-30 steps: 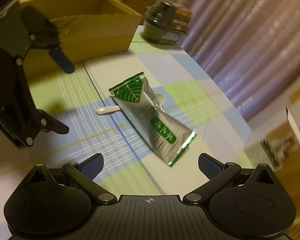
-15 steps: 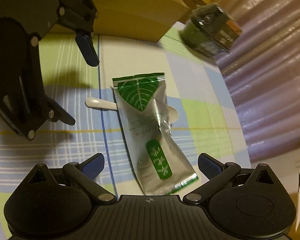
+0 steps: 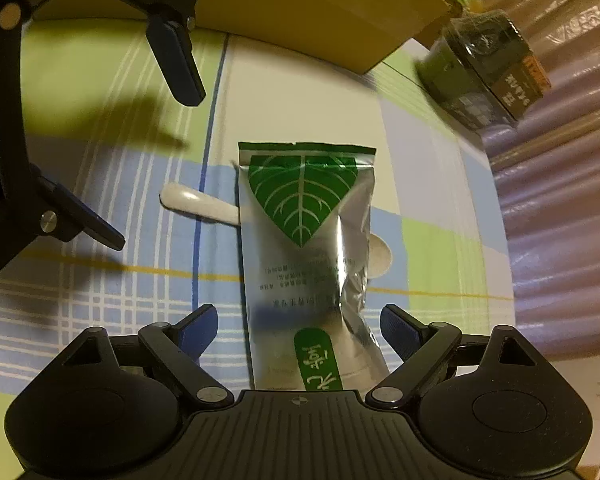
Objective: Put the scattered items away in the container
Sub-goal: 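Grasp the silver-green foil packet with the right tool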
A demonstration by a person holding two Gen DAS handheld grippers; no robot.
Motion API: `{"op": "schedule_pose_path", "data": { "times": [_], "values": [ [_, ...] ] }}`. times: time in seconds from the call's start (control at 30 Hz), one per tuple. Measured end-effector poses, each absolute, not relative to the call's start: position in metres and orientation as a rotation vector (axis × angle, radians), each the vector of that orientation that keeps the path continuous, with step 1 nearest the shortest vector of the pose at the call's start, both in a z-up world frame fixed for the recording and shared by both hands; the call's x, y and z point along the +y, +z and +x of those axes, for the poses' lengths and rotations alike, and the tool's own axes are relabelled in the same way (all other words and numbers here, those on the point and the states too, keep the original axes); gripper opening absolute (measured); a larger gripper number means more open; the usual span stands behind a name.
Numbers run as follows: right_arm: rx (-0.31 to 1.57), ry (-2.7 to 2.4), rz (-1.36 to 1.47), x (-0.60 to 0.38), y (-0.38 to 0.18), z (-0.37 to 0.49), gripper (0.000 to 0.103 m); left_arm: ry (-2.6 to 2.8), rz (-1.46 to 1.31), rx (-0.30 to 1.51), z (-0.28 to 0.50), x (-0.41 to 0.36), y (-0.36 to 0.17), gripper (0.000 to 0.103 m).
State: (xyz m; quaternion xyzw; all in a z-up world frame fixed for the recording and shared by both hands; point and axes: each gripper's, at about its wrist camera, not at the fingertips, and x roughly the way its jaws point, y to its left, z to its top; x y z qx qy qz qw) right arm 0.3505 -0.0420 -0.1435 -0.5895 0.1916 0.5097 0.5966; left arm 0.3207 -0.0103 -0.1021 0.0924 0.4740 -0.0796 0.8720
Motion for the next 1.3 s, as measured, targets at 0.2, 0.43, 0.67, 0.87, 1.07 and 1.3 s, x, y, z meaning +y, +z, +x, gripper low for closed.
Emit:
{"op": "schedule_pose_path", "data": {
  "times": [0.2, 0.43, 0.67, 0.87, 1.07, 1.3],
  "values": [
    [0.478, 1.211, -1.353, -0.040, -0.141, 0.352, 0.079, -0.174, 0.201, 0.995, 0.325, -0.012, -0.105, 0.075],
    [0.553, 1.131, -1.283, -0.048, -0.134, 0.355, 0.052, -0.179, 0.213, 0.996, 0.330, -0.017, -0.108, 0.075],
    [0.800, 0.947, -1.017, -0.080, -0.114, 0.376, 0.047, -0.191, 0.214, 0.992, 0.337, -0.022, -0.109, 0.075],
    [0.955, 0.811, -0.788, -0.114, -0.096, 0.378, 0.047, -0.199, 0.180, 0.990, 0.349, -0.022, -0.112, 0.074],
    [0.934, 0.764, -0.634, -0.138, -0.090, 0.363, 0.097, -0.180, 0.157, 1.015, 0.363, -0.021, -0.120, 0.064],
    [0.925, 0.712, -0.454, -0.152, -0.091, 0.365, 0.097, -0.169, 0.177, 1.022, 0.388, -0.024, -0.116, 0.060]
  ]
}}
